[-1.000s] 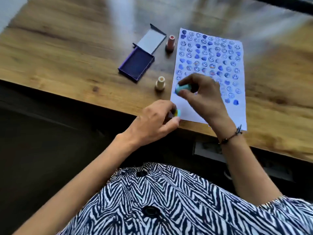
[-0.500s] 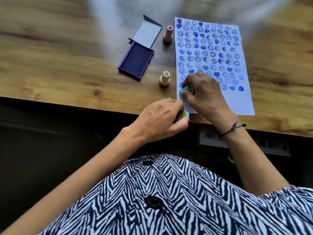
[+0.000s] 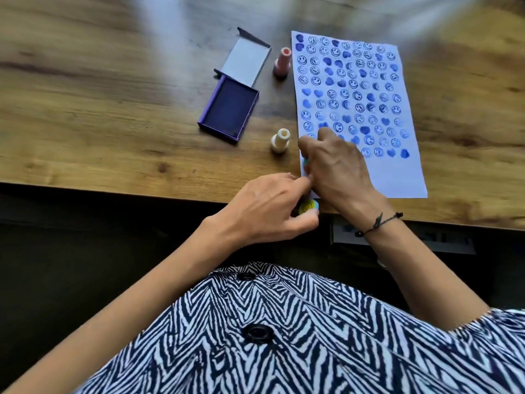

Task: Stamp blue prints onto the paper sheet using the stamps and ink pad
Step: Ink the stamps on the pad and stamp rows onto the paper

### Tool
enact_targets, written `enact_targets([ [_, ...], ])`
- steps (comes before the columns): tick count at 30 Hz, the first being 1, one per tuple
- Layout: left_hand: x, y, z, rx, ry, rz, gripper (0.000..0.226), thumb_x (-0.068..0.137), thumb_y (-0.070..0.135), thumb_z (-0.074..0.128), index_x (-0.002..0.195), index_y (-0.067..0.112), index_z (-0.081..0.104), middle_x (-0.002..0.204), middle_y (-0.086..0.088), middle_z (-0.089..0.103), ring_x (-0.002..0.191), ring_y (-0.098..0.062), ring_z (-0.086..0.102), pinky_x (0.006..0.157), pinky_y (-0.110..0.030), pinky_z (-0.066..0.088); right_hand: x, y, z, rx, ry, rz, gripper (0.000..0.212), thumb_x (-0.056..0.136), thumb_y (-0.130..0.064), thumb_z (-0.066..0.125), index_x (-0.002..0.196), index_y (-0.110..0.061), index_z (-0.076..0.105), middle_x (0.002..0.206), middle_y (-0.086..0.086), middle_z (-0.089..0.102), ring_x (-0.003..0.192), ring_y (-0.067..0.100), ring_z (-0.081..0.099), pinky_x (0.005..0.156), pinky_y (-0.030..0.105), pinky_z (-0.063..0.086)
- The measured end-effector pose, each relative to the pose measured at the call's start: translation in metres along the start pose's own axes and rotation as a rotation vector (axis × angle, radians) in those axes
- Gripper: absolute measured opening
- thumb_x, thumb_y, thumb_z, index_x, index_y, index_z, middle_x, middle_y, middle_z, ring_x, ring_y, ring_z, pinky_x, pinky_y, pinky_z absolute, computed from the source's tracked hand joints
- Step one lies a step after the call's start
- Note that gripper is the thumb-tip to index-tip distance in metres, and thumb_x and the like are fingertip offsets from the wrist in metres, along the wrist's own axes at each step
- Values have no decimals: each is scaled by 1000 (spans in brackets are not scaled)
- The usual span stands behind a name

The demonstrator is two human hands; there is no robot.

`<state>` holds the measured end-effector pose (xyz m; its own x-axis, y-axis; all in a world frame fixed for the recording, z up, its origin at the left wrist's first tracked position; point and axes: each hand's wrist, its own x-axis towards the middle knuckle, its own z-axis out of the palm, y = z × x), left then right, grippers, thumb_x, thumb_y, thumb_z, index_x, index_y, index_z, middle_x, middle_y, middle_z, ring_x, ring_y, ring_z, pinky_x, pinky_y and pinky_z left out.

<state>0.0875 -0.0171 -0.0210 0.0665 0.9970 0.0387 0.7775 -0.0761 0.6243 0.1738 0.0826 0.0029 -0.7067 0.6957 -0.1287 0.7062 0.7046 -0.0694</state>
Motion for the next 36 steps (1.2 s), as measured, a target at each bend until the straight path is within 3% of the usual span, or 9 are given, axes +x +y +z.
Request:
enact_targets([
  [6, 0, 0, 2, 17, 8, 15, 42, 76, 45, 35, 82, 7, 51, 76, -12, 64, 79, -28, 56, 72, -43, 49, 0, 0, 2, 31, 15, 24, 10, 80, -3, 46, 87, -7, 51, 81, 9, 33, 64, 29, 39, 57, 34, 31],
  [9, 1, -2, 3, 26, 12, 18, 45, 77, 47, 34, 82, 7, 52, 79, -13, 65, 81, -29, 58, 77, -43, 49, 1, 5, 5, 104, 16, 31, 13, 78, -4, 51, 90, -9, 55, 84, 13, 44, 72, 34, 50, 59, 34, 35],
  [12, 2, -3, 4, 35, -1, 24, 51, 77, 51, 31, 90, 7, 55, 87, -11, 68, 87, -27, 60, 82, -42, 48, -1, 21, 0, 433, 83, 120, 12, 75, -5, 62, 86, -10, 63, 82, 11, 61, 80, 34, 60, 70, 36, 46],
  [16, 1, -4, 4, -9, -6, 7, 53, 77, 52, 30, 92, 8, 54, 93, -8, 68, 90, -25, 60, 83, -43, 48, -17, 45, -11, 946, 185, 353, 14, 73, -3, 68, 77, -15, 63, 67, 1, 58, 55, 20, 64, 60, 27, 52],
  [20, -3, -3, 5, -188, 29, -58, 51, 77, 51, 35, 99, 10, 55, 100, -9, 67, 91, -23, 61, 82, -37, 45, -36, 48, -7, 1211, 130, 425, 19, 76, -1, 67, 75, -20, 61, 71, 5, 58, 49, 7, 62, 57, 16, 51],
  [23, -11, 0, 8, -369, 157, -133, 43, 78, 44, 44, 103, 11, 57, 99, -8, 66, 91, -19, 61, 82, -28, 44, -48, 35, -4, 1356, 82, 431, 21, 78, 4, 62, 77, -17, 61, 73, 6, 59, 52, 11, 63, 65, 22, 56],
  [25, -13, -1, 9, -483, 216, -187, 35, 80, 38, 51, 105, 15, 57, 101, -4, 65, 95, -17, 62, 87, -33, 49, -55, 25, -3, 1445, 56, 402, 20, 77, 6, 61, 77, -15, 62, 74, 7, 60, 57, 15, 63, 68, 26, 58],
  [28, -13, -1, 8, -621, 234, -228, 24, 81, 29, 57, 103, 19, 58, 99, 1, 65, 94, -14, 63, 88, -38, 52, -64, 12, -4, 1528, 44, 365, 18, 77, 6, 61, 78, -12, 61, 78, 8, 62, 58, 18, 61, 67, 25, 58],
  [36, -13, 2, 8, -750, 236, -230, 22, 80, 25, 57, 101, 20, 58, 94, 12, 63, 90, -4, 62, 84, -19, 50, -69, 6, -6, 1542, 58, 338, 16, 78, 3, 61, 80, -12, 62, 88, 14, 62, 61, 19, 63, 65, 23, 58],
])
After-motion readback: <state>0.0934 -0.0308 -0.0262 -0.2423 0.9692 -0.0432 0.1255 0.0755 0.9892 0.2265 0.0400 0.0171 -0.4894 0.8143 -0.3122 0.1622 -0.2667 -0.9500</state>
